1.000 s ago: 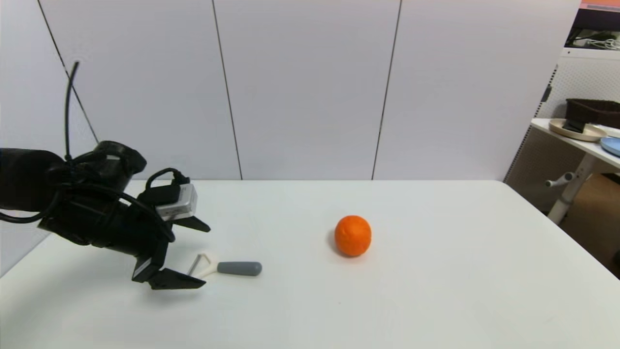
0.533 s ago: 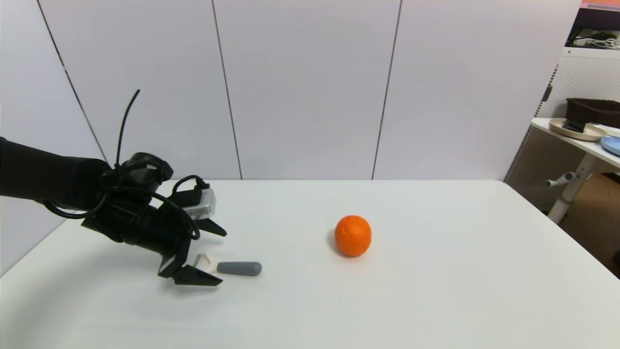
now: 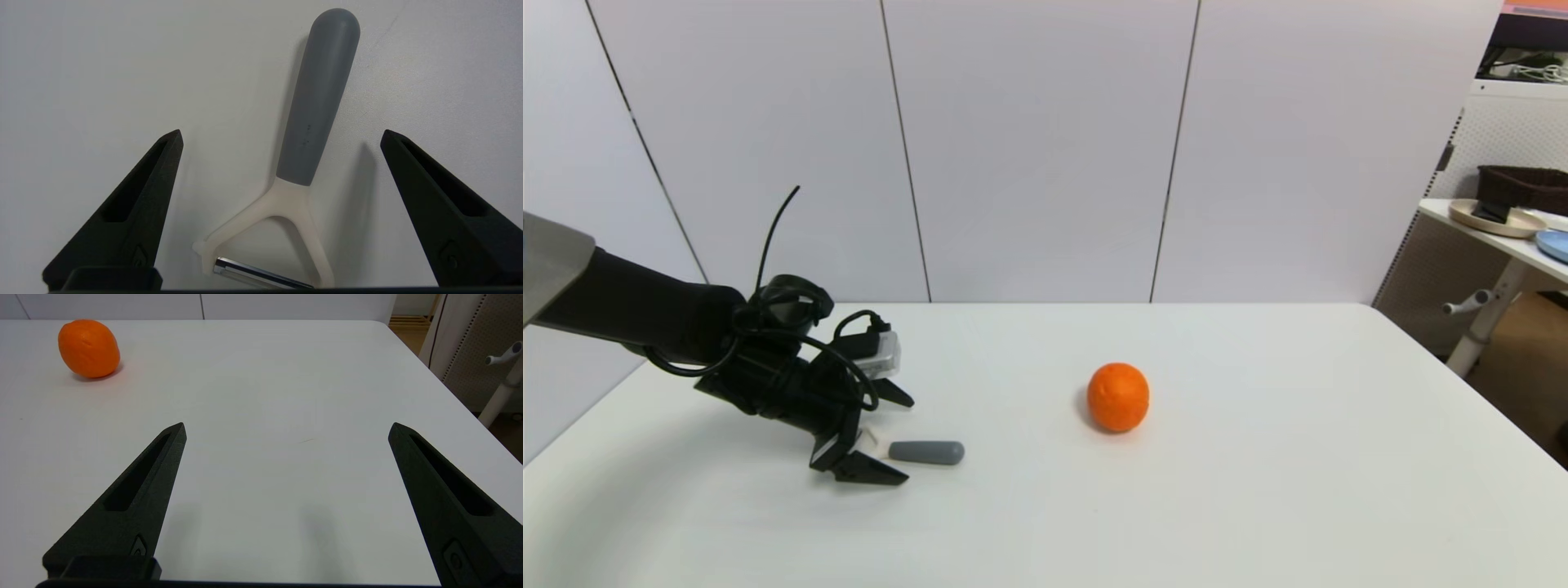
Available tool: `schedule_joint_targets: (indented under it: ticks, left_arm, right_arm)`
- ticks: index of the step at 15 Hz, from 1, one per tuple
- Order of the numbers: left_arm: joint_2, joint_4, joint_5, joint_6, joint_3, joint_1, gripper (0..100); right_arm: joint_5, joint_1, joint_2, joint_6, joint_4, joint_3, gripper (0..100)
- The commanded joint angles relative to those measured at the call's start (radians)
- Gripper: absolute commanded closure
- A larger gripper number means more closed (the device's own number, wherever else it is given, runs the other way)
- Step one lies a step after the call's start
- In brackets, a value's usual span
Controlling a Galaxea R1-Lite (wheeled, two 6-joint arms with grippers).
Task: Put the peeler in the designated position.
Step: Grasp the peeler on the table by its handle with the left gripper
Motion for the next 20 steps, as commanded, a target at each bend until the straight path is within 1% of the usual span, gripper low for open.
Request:
schedule_joint_targets:
  ticks: [1, 13, 14, 20]
  left_arm:
    - [0.013, 0.002, -0.007, 0.008, 0.005, 0.000, 0]
    - [0.025, 0.007, -0.008, 0.008, 0.007, 0.000, 0]
    - [0.027, 0.007, -0.008, 0.008, 0.004, 0.000, 100]
    - [0.016, 0.010, -0.008, 0.008, 0.002, 0.000, 100]
  right_arm:
    - [0.000, 0.000, 0.000, -0.001, 0.000, 0.000, 0]
    - [0.000, 0.000, 0.000, -0.001, 0.000, 0.000, 0]
    - [0.000, 0.000, 0.000, -0.001, 0.000, 0.000, 0]
    - [0.000, 0.000, 0.000, -0.001, 0.000, 0.000, 0]
